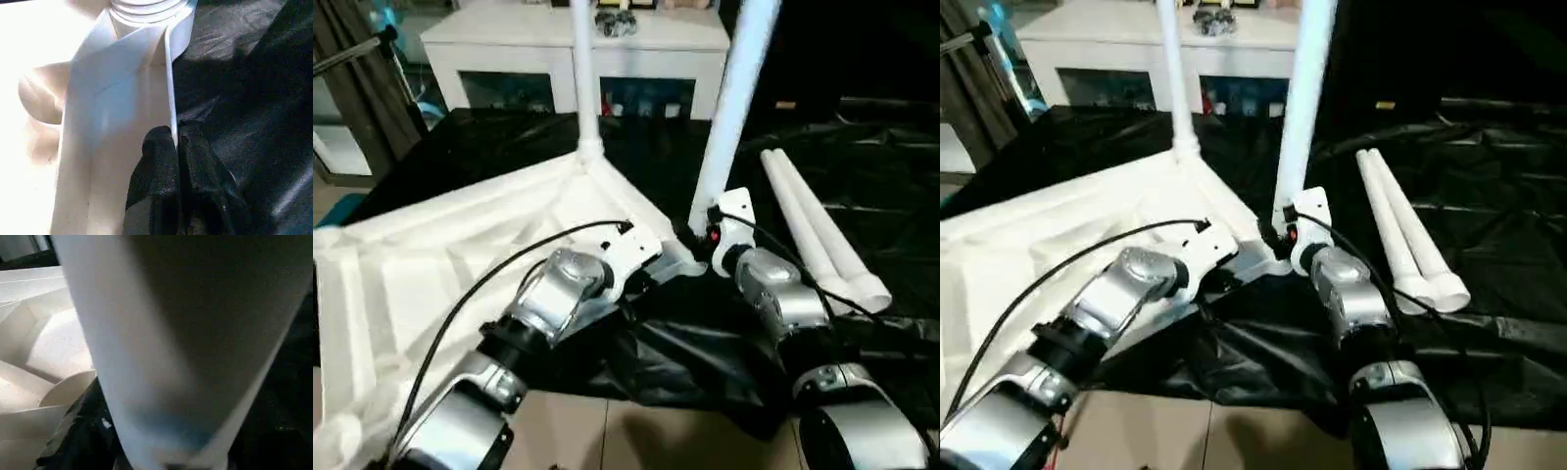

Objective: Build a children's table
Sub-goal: Rotate leg to tighten

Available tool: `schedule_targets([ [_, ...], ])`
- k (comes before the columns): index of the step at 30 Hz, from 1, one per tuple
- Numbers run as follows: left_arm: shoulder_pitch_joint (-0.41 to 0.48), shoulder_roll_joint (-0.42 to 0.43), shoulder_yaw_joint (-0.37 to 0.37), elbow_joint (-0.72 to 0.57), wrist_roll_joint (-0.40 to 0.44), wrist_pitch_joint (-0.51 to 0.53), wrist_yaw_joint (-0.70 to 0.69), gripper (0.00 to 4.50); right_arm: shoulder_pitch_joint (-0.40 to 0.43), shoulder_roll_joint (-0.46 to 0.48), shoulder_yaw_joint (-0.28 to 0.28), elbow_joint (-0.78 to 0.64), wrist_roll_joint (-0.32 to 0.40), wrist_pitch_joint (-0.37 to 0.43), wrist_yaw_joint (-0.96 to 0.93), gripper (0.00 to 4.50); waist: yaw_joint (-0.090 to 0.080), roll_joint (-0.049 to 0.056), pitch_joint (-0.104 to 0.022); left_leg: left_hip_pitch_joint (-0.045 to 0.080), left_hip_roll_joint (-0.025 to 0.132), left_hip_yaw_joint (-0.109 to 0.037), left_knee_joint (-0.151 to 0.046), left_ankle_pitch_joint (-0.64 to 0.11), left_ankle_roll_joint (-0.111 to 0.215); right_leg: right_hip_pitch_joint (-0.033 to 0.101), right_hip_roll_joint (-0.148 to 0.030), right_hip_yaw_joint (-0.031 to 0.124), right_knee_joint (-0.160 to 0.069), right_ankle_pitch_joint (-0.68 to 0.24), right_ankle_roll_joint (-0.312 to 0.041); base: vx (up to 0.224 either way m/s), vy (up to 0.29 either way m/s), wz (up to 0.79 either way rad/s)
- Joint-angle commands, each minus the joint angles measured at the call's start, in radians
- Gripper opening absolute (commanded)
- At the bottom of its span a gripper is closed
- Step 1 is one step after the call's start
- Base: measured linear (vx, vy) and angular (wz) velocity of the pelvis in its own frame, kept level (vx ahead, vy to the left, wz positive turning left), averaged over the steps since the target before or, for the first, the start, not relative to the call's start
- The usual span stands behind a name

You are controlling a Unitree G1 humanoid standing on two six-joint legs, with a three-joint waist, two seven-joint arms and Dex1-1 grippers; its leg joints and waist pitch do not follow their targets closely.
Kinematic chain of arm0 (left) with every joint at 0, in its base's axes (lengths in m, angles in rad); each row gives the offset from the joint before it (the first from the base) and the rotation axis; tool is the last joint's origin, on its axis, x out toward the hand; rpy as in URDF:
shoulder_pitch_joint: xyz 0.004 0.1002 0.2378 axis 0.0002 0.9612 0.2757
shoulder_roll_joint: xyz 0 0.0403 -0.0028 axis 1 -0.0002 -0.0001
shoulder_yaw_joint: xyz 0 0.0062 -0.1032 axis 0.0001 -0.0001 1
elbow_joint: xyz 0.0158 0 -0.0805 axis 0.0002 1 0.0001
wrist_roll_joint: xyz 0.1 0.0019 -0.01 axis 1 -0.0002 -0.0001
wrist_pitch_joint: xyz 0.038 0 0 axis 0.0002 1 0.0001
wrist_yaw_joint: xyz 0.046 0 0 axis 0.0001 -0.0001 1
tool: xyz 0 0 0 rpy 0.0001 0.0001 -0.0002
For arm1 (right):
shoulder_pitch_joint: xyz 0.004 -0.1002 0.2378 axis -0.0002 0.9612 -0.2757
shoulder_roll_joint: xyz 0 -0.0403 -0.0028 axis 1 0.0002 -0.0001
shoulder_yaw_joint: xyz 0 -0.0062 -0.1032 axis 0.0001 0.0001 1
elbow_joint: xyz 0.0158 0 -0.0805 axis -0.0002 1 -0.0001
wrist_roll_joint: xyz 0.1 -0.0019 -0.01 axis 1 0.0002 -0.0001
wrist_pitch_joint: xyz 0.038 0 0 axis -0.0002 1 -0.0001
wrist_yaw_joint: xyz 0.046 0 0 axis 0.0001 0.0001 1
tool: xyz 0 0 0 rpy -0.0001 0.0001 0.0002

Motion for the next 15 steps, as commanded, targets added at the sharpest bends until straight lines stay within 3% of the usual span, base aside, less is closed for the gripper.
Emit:
schedule_targets([
  [1,-0.009,-0.012,-0.031,-0.079,-0.014,-0.057,-0.055,0.0,0.027,0.014,0.02,0.029,0.0,0.05,0.019,3.23,0.0,0.002,-0.05,-0.004,0.045,-0.007,-0.086,-0.295,0.033,0.034,-0.055,0.038,-0.072,-0.277,-0.186,0.053,-0.01,0.01],
  [4,0.001,0.0,-0.037,-0.102,-0.017,-0.067,-0.075,0.0,0.022,0.007,0.014,0.013,0.006,0.046,0.031,3.42,0.001,0.002,-0.06,-0.005,0.045,-0.002,-0.074,-0.199,0.049,0.038,-0.052,0.039,-0.055,-0.136,-0.227,0.061,-0.012,0.02],
  [5,0.011,0.009,-0.04,-0.123,-0.023,-0.068,-0.091,0.0,0.021,-0.001,0.011,-0.008,0.012,0.046,0.052,3.64,0.004,0.001,-0.072,-0.016,0.042,-0.002,-0.059,-0.049,0.087,0.051,-0.05,0.036,-0.029,0.061,-0.261,0.068,-0.013,0.01],
  [7,0.015,0.013,-0.041,-0.131,-0.026,-0.067,-0.098,0.0,0.021,-0.005,0.011,-0.019,0.015,0.047,0.064,3.68,0.005,0.002,-0.076,-0.019,0.037,0.002,-0.048,0.024,0.124,0.048,-0.045,0.035,-0.019,0.175,-0.283,0.061,-0.006,-0.02],
  [9,0.029,0.029,-0.041,-0.158,-0.033,-0.069,-0.121,0.0,0.033,-0.023,0.025,-0.072,0.02,0.046,0.119,3.84,0.008,-0.001,-0.079,-0.024,0.033,0.004,-0.035,0.11,0.196,0.047,-0.044,0.033,-0.006,0.299,-0.311,0.028,-0.002,0.0],
  [11,0.046,0.051,-0.044,-0.183,-0.037,-0.083,-0.149,0.0,0.052,-0.046,0.041,-0.132,0.02,0.04,0.174,3.97,0.013,0.002,-0.085,-0.024,0.036,0.003,-0.025,0.143,0.227,0.043,-0.045,0.032,0.001,0.317,-0.319,0.0,0.0,0.0],
  [12,0.054,0.061,-0.043,-0.193,-0.042,-0.084,-0.162,0.0,0.067,-0.06,0.051,-0.167,0.027,0.039,0.212,3.97,0.016,0.002,-0.079,-0.026,0.038,0.005,-0.024,0.135,0.235,0.037,-0.046,0.033,0.0,0.298,-0.321,0.0,0.0,0.0],
  [14,0.067,0.079,-0.043,-0.207,-0.049,-0.093,-0.189,0.0,0.093,-0.087,0.064,-0.223,0.038,0.036,0.271,3.97,0.017,0.003,-0.074,-0.025,0.044,0.005,-0.03,0.054,0.225,0.038,-0.048,0.032,-0.009,0.191,-0.312,0.0,0.0,0.0],
  [15,0.074,0.09,-0.043,-0.213,-0.053,-0.097,-0.203,0.0,0.108,-0.103,0.069,-0.253,0.043,0.036,0.299,3.97,0.018,0.005,-0.069,-0.021,0.047,0.006,-0.035,-0.002,0.206,0.035,-0.047,0.032,-0.017,0.112,-0.303,0.0,0.0,0.0],
])
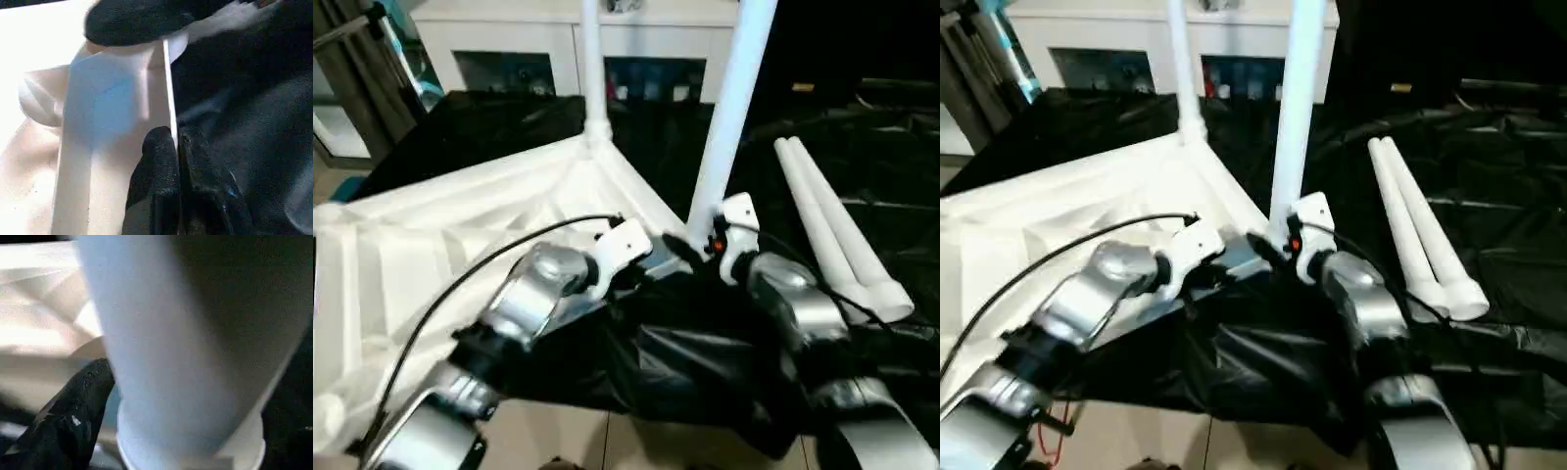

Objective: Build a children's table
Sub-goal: Rotate leg to tighten

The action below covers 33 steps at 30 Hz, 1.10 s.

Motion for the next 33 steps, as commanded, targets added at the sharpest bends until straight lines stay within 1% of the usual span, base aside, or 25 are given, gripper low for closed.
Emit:
schedule_targets([
  [1,0.005,-0.009,-0.044,-0.053,-0.04,-0.043,-0.071,0.0,-0.004,-0.008,0.024,-0.06,0.011,0.005,0.045,3.97,0.001,-0.001,-0.067,0.019,0.042,0.002,-0.056,-0.038,0.174,0.071,-0.047,0.033,-0.04,0.069,-0.3,0.0,0.0,0.0],
  [2,0.012,0.004,-0.046,-0.06,-0.044,-0.051,-0.089,0.0,0.013,-0.029,0.027,-0.095,0.017,0.006,0.079,3.97,-0.001,-0.002,-0.062,0.02,0.044,0.003,-0.064,-0.096,0.141,0.071,-0.047,0.034,-0.046,-0.003,-0.289,0.0,0.0,0.0],
  [3,0.02,0.021,-0.048,-0.068,-0.047,-0.061,-0.111,0.0,0.036,-0.058,0.027,-0.143,0.031,0.013,0.129,3.97,0.001,-0.002,-0.058,0.025,0.046,0.006,-0.07,-0.159,0.108,0.068,-0.046,0.035,-0.054,-0.077,-0.272,0.0,0.0,0.0],
  [4,0.02,0.021,-0.048,-0.068,-0.047,-0.061,-0.111,0.0,0.036,-0.058,0.027,-0.143,0.031,0.013,0.129,3.97,0.002,-0.002,-0.056,0.03,0.047,0.01,-0.073,-0.189,0.096,0.066,-0.045,0.036,-0.058,-0.107,-0.262,0.0,0.0,0.0],
  [5,0.024,0.029,-0.049,-0.072,-0.049,-0.069,-0.124,0.0,0.051,-0.078,0.028,-0.174,0.04,0.021,0.162,3.97,0.001,-0.002,-0.056,0.034,0.049,0.014,-0.074,-0.214,0.071,0.062,-0.045,0.039,-0.06,-0.132,-0.254,0.0,0.0,0.0],
  [6,0.026,0.033,-0.048,-0.075,-0.052,-0.073,-0.134,0.0,0.06,-0.092,0.03,-0.192,0.043,0.025,0.178,3.97,0.002,0.001,-0.055,0.034,0.048,0.015,-0.075,-0.22,0.057,0.063,-0.044,0.04,-0.061,-0.143,-0.245,0.0,0.0,0.0],
  [7,0.028,0.038,-0.049,-0.079,-0.056,-0.077,-0.145,0.0,0.071,-0.108,0.034,-0.21,0.045,0.031,0.199,3.97,0.002,0.0,-0.055,0.035,0.047,0.016,-0.075,-0.221,0.054,0.061,-0.044,0.041,-0.062,-0.144,-0.242,0.0,0.0,0.0],
  [8,0.03,0.042,-0.049,-0.082,-0.06,-0.085,-0.156,0.0,0.079,-0.12,0.038,-0.221,0.044,0.032,0.212,3.97,0.003,0.0,-0.056,0.034,0.047,0.016,-0.074,-0.212,0.05,0.062,-0.045,0.043,-0.06,-0.134,-0.24,0.0,0.0,0.0],
  [10,0.036,0.052,-0.049,-0.097,-0.071,-0.081,-0.18,0.0,0.105,-0.155,0.051,-0.254,0.041,0.038,0.248,3.97,0.006,-0.001,-0.059,0.028,0.045,0.017,-0.07,-0.163,0.061,0.066,-0.045,0.043,-0.055,-0.09,-0.237,0.0,0.0,0.0],
  [12,0.038,0.057,-0.051,-0.103,-0.073,-0.091,-0.195,0.0,0.119,-0.173,0.057,-0.273,0.048,0.046,0.274,3.97,0.007,0.0,-0.062,0.025,0.044,0.016,-0.067,-0.135,0.069,0.068,-0.046,0.042,-0.05,-0.061,-0.241,0.0,0.0,0.0],
  [13,0.043,0.063,-0.055,-0.112,-0.079,-0.097,-0.217,0.0,0.134,-0.193,0.064,-0.29,0.054,0.058,0.301,3.97,0.01,-0.002,-0.063,0.024,0.043,0.016,-0.065,-0.123,0.079,0.069,-0.045,0.041,-0.049,-0.042,-0.245,0.0,0.0,0.0],
  [14,0.05,0.073,-0.062,-0.125,-0.087,-0.111,-0.246,0.0,0.151,-0.213,0.074,-0.311,0.054,0.069,0.327,3.97,0.017,-0.001,-0.063,0.024,0.045,0.016,-0.064,-0.115,0.091,0.07,-0.046,0.042,-0.048,-0.027,-0.245,0.0,0.0,0.0],
  [15,0.056,0.082,-0.067,-0.136,-0.095,-0.116,-0.268,0.0,0.164,-0.228,0.084,-0.325,0.051,0.075,0.345,3.97,0.017,-0.001,-0.064,0.022,0.044,0.015,-0.063,-0.111,0.094,0.071,-0.045,0.041,-0.045,-0.024,-0.248,0.0,0.0,0.0],
  [16,0.06,0.088,-0.072,-0.144,-0.099,-0.116,-0.281,0.0,0.174,-0.239,0.091,-0.336,0.048,0.085,0.358,3.97,0.02,0.002,-0.064,0.024,0.044,0.015,-0.063,-0.112,0.095,0.071,-0.044,0.04,-0.046,-0.022,-0.248,0.0,0.0,0.0],
  [17,0.062,0.093,-0.076,-0.149,-0.101,-0.114,-0.288,0.0,0.18,-0.246,0.095,-0.343,0.046,0.093,0.366,3.97,0.02,-0.001,-0.063,0.022,0.044,0.016,-0.062,-0.119,0.099,0.069,-0.044,0.041,-0.046,-0.024,-0.248,0.0,0.0,0.0],
  [19,0.064,0.097,-0.08,-0.15,-0.099,-0.12,-0.295,0.0,0.182,-0.247,0.095,-0.34,0.045,0.094,0.364,3.97,0.021,0.002,-0.062,0.023,0.044,0.016,-0.064,-0.135,0.09,0.068,-0.045,0.04,-0.049,-0.054,-0.247,0.0,0.0,0.0],
  [20,0.065,0.097,-0.08,-0.149,-0.099,-0.122,-0.296,0.0,0.182,-0.248,0.095,-0.34,0.046,0.096,0.365,3.72,0.021,0.001,-0.062,0.024,0.044,0.015,-0.066,-0.15,0.082,0.068,-0.045,0.039,-0.051,-0.076,-0.243,0.0,0.0,0.0],
  [21,0.065,0.099,-0.081,-0.149,-0.098,-0.125,-0.3,0.0,0.182,-0.249,0.096,-0.341,0.047,0.098,0.365,3.72,0.021,0.001,-0.061,0.025,0.045,0.015,-0.066,-0.159,0.074,0.067,-0.045,0.04,-0.052,-0.091,-0.24,0.0,0.0,0.0],
  [22,0.067,0.1,-0.081,-0.148,-0.097,-0.127,-0.303,0.0,0.182,-0.248,0.095,-0.344,0.051,0.103,0.366,3.63,0.02,0.001,-0.061,0.024,0.044,0.014,-0.067,-0.162,0.07,0.068,-0.045,0.04,-0.052,-0.094,-0.238,0.0,0.0,0.0],
  [25,0.068,0.102,-0.081,-0.148,-0.095,-0.128,-0.312,0.0,0.183,-0.249,0.095,-0.352,0.06,0.115,0.371,3.29,0.02,0.001,-0.064,0.023,0.043,0.014,-0.064,-0.143,0.07,0.069,-0.045,0.04,-0.049,-0.073,-0.236,0.0,0.0,0.0],
  [26,0.069,0.104,-0.081,-0.148,-0.095,-0.128,-0.315,0.0,0.185,-0.251,0.097,-0.359,0.063,0.119,0.375,3.29,0.02,0.0,-0.065,0.023,0.043,0.014,-0.062,-0.127,0.075,0.07,-0.044,0.04,-0.046,-0.052,-0.239,0.0,0.0,0.0],
  [28,0.071,0.107,-0.081,-0.148,-0.096,-0.13,-0.318,0.0,0.189,-0.255,0.098,-0.368,0.066,0.129,0.378,3.08,0.021,0.0,-0.066,0.022,0.042,0.014,-0.06,-0.113,0.084,0.071,-0.043,0.039,-0.044,-0.03,-0.245,0.0,0.0,0.0],
  [29,0.072,0.11,-0.082,-0.147,-0.096,-0.131,-0.32,0.0,0.193,-0.255,0.098,-0.372,0.066,0.133,0.38,3.08,0.021,0.0,-0.066,0.022,0.042,0.014,-0.06,-0.114,0.084,0.071,-0.044,0.039,-0.044,-0.03,-0.247,0.0,0.0,0.0],
  [30,0.072,0.11,-0.082,-0.147,-0.096,-0.131,-0.32,0.0,0.193,-0.255,0.098,-0.372,0.066,0.133,0.38,2.89,0.022,0.0,-0.066,0.022,0.042,0.015,-0.06,-0.115,0.085,0.071,-0.044,0.04,-0.044,-0.03,-0.247,0.0,0.0,0.0],
  [33,0.072,0.112,-0.08,-0.144,-0.097,-0.134,-0.32,0.0,0.198,-0.252,0.101,-0.373,0.063,0.133,0.378,2.82,0.021,0.001,-0.065,0.023,0.042,0.014,-0.061,-0.133,0.078,0.07,-0.044,0.039,-0.046,-0.06,-0.244,0.0,0.0,0.0],
])
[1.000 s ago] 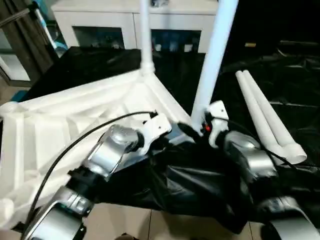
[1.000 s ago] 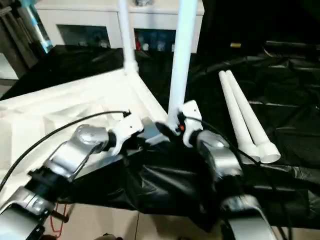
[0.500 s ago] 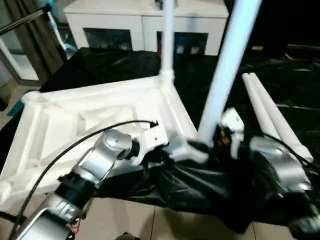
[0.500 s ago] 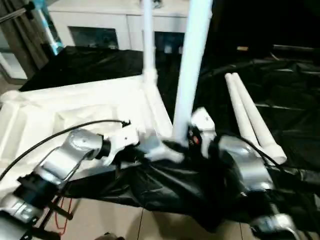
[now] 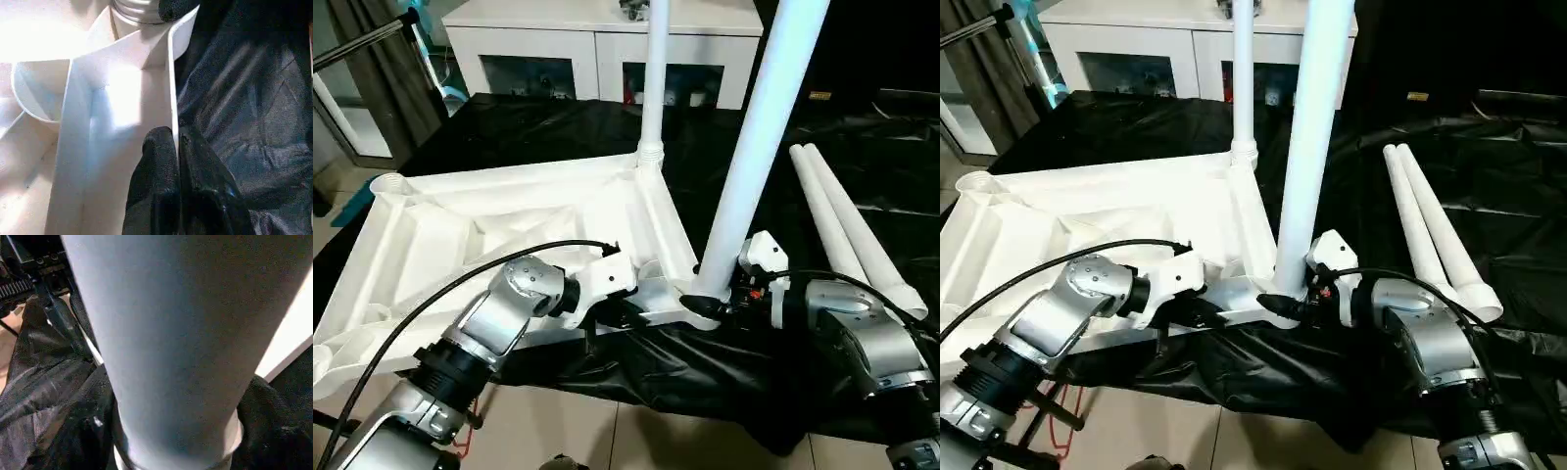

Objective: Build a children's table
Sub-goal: Rotate leg to tighten

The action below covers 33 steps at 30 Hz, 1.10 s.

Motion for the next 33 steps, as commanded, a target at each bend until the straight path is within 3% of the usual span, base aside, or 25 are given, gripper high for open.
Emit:
schedule_targets([
  [1,0.003,-0.013,-0.034,-0.051,-0.032,-0.03,-0.072,0.0,0.005,-0.003,0.005,-0.021,-0.006,0.011,-0.011,2.82,-0.004,-0.007,-0.07,0.016,0.031,-0.006,-0.067,-0.144,0.076,0.058,-0.043,0.034,-0.051,-0.064,-0.244,0.0,0.0,0.0],
  [6,0.001,-0.046,-0.01,-0.028,-0.039,-0.003,-0.025,0.0,0.01,0.044,-0.003,0.003,-0.013,0.038,-0.089,2.74,-0.007,-0.009,-0.068,0.015,0.03,-0.006,-0.069,-0.155,0.064,0.057,-0.042,0.035,-0.053,-0.085,-0.237,0.0,0.0,0.0],
  [10,-0.033,-0.134,0.032,0.052,-0.036,0.039,0.095,0.0,-0.015,0.156,-0.022,0.12,-0.062,0.046,-0.296,2.73,-0.014,-0.009,-0.065,0.014,0.025,-0.006,-0.071,-0.184,0.035,0.055,-0.044,0.035,-0.06,-0.15,-0.225,0.0,0.0,0.0],
  [11,-0.056,-0.169,0.042,0.103,-0.012,0.049,0.166,0.0,-0.033,0.205,-0.028,0.178,-0.084,0.036,-0.385,2.73,-0.018,-0.003,-0.063,0.016,0.024,-0.007,-0.074,-0.209,0.018,0.053,-0.044,0.034,-0.065,-0.192,-0.215,0.0,0.0,0.0],
  [14,-0.095,-0.238,0.069,0.182,0.013,0.082,0.291,0.0,-0.079,0.294,-0.054,0.275,-0.098,0.048,-0.549,2.73,-0.033,-0.005,-0.052,0.026,0.019,-0.01,-0.081,-0.328,-0.01,0.05,-0.045,0.031,-0.086,-0.377,-0.166,0.0,0.0,0.0],
  [15,-0.106,-0.258,0.077,0.2,0.018,0.093,0.325,0.0,-0.096,0.319,-0.064,0.303,-0.099,0.056,-0.597,2.72,-0.039,-0.004,-0.047,0.033,0.017,-0.011,-0.082,-0.363,-0.021,0.042,-0.045,0.03,-0.095,-0.448,-0.149,0.0,0.0,0.0],
  [17,-0.121,-0.283,0.085,0.22,0.029,0.106,0.366,0.0,-0.119,0.352,-0.072,0.343,-0.106,0.063,-0.661,2.72,-0.038,-0.002,-0.051,0.034,0.017,-0.017,-0.084,-0.365,-0.026,0.045,-0.047,0.029,-0.1,-0.477,-0.124,0.0,0.0,0.0],
  [18,-0.128,-0.297,0.088,0.227,0.036,0.108,0.38,0.0,-0.133,0.371,-0.075,0.365,-0.116,0.068,-0.696,2.72,-0.039,-0.002,-0.051,0.036,0.016,-0.016,-0.084,-0.371,-0.023,0.041,-0.045,0.029,-0.104,-0.479,-0.118,0.0,0.0,0.0],
  [20,-0.138,-0.319,0.084,0.233,0.044,0.099,0.387,0.0,-0.152,0.399,-0.076,0.397,-0.125,0.056,-0.71,3.28,-0.042,-0.003,-0.051,0.031,0.017,-0.019,-0.087,-0.377,-0.019,0.043,-0.044,0.026,-0.104,-0.481,-0.112,0.0,0.0,0.0],
  [22,-0.137,-0.324,0.076,0.229,0.041,0.086,0.374,0.0,-0.157,0.407,-0.075,0.403,-0.128,0.046,-0.704,3.45,-0.042,-0.002,-0.051,0.031,0.017,-0.019,-0.087,-0.384,-0.017,0.041,-0.044,0.026,-0.105,-0.479,-0.11,0.0,0.0,0.0],
  [23,-0.136,-0.326,0.071,0.227,0.038,0.078,0.364,0.0,-0.16,0.411,-0.075,0.407,-0.129,0.039,-0.699,3.52,-0.043,0.002,-0.052,0.029,0.018,-0.021,-0.089,-0.387,-0.017,0.042,-0.044,0.027,-0.103,-0.469,-0.114,0.0,0.0,0.0],
  [27,-0.119,-0.292,0.039,0.202,0.045,0.025,0.307,0.0,-0.161,0.395,-0.063,0.384,-0.138,0.008,-0.662,3.89,-0.045,0.003,-0.056,0.023,0.022,-0.021,-0.092,-0.37,-0.01,0.047,-0.044,0.03,-0.094,-0.379,-0.136,0.0,0.0,0.0],
  [30,-0.102,-0.265,0.029,0.181,0.039,-0.002,0.263,0.0,-0.152,0.37,-0.053,0.342,-0.127,-0.001,-0.609,3.96,-0.045,0.001,-0.058,0.019,0.024,-0.02,-0.091,-0.339,-0.001,0.054,-0.043,0.031,-0.086,-0.304,-0.165,0.0,0.0,0.0],
  [33,-0.057,-0.189,0.017,0.129,0.021,-0.061,0.138,0.0,-0.1,0.256,-0.005,0.199,-0.108,-0.037,-0.399,3.96,-0.04,0.001,-0.062,0.018,0.027,-0.016,-0.087,-0.299,0.02,0.056,-0.044,0.034,-0.08,-0.235,-0.183,0.0,0.0,0.0],
])
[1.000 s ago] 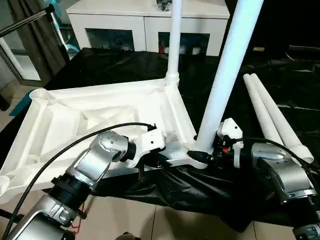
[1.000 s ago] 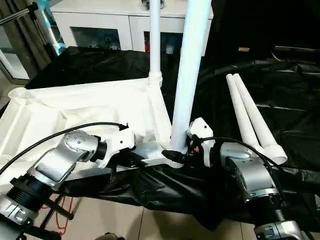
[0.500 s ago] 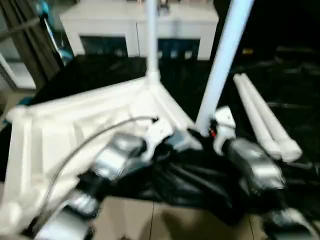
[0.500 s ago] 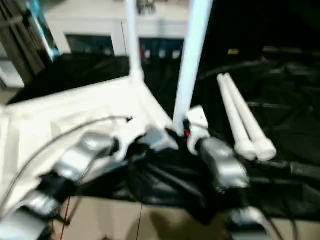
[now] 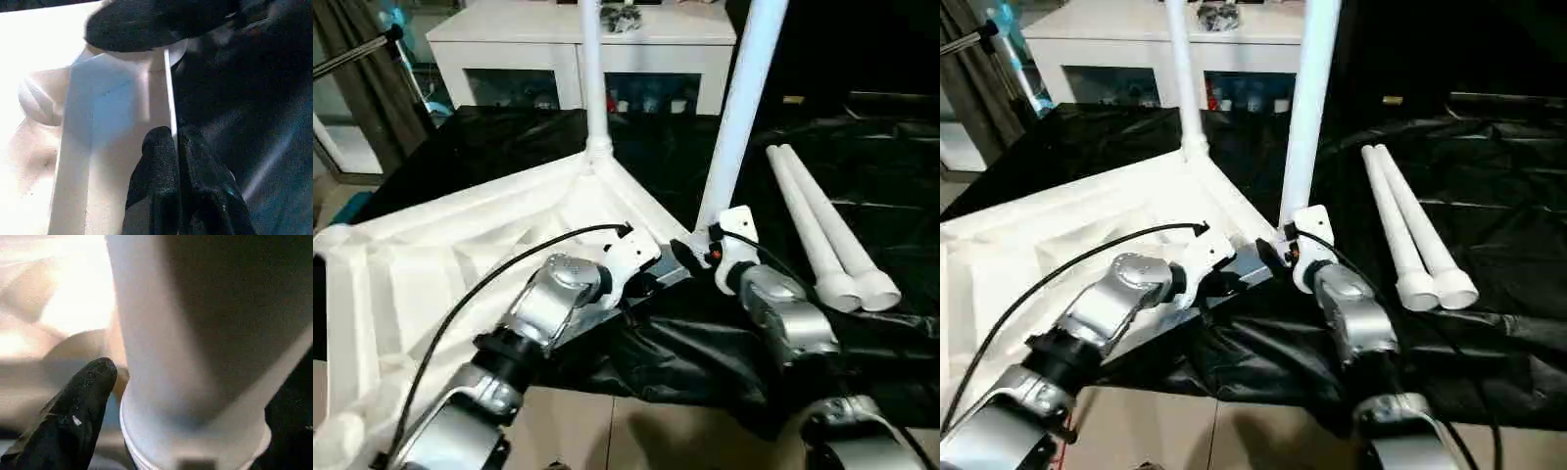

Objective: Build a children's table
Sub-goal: Rotate leg to tighten

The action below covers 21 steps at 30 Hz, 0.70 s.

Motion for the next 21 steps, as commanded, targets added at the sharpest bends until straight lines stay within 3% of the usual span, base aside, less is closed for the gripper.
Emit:
schedule_targets([
  [1,0.007,0.0,-0.053,-0.076,-0.045,-0.078,-0.123,0.0,0.024,-0.02,0.072,-0.056,0.024,0.002,0.133,3.96,0.004,-0.002,-0.062,0.006,0.03,-0.011,-0.083,-0.289,0.034,0.047,-0.045,0.034,-0.079,-0.22,-0.19,0.0,0.0,0.0],
  [7,0.037,0.078,-0.071,-0.116,-0.072,-0.116,-0.246,0.0,0.087,-0.164,0.113,-0.187,0.049,-0.01,0.36,3.96,0.017,0.0,-0.077,0.004,0.031,-0.005,-0.063,-0.116,0.102,0.052,-0.041,0.034,-0.044,0.06,-0.273,0.0,0.0,0.0],
  [8,0.043,0.101,-0.074,-0.122,-0.073,-0.127,-0.273,0.0,0.109,-0.211,0.121,-0.232,0.066,0.0,0.432,3.96,0.02,-0.006,-0.075,0.002,0.031,-0.004,-0.062,-0.102,0.119,0.052,-0.041,0.033,-0.043,0.074,-0.282,0.0,0.0,0.0],
  [10,0.047,0.119,-0.073,-0.123,-0.076,-0.138,-0.3,0.0,0.124,-0.248,0.127,-0.265,0.086,0.019,0.486,3.96,0.025,-0.006,-0.07,0.001,0.033,-0.003,-0.064,-0.127,0.128,0.054,-0.043,0.033,-0.049,0.024,-0.278,0.0,0.0,0.0],
  [11,0.049,0.126,-0.073,-0.126,-0.077,-0.143,-0.313,0.0,0.129,-0.257,0.129,-0.276,0.091,0.02,0.501,3.96,0.026,-0.011,-0.068,0.001,0.035,-0.001,-0.065,-0.153,0.125,0.052,-0.045,0.034,-0.053,-0.024,-0.273,0.0,0.0,0.0],
  [12,0.051,0.134,-0.073,-0.129,-0.079,-0.146,-0.326,0.0,0.134,-0.265,0.129,-0.285,0.097,0.022,0.513,3.7,0.029,-0.008,-0.066,0.003,0.035,-0.001,-0.068,-0.179,0.112,0.049,-0.046,0.034,-0.057,-0.084,-0.263,0.0,0.0,0.0],
  [15,0.058,0.154,-0.071,-0.137,-0.084,-0.158,-0.36,0.0,0.145,-0.28,0.13,-0.309,0.112,0.034,0.541,3.62,0.029,-0.01,-0.064,0.008,0.037,-0.002,-0.073,-0.211,0.08,0.045,-0.047,0.037,-0.064,-0.158,-0.244,0.0,0.0,0.0],
  [21,0.065,0.17,-0.071,-0.146,-0.093,-0.152,-0.388,0.0,0.162,-0.281,0.143,-0.343,0.125,0.063,0.56,3.02,0.034,-0.012,-0.066,0.005,0.035,-0.001,-0.07,-0.176,0.076,0.044,-0.045,0.038,-0.057,-0.126,-0.239,0.0,0.0,0.0],
])
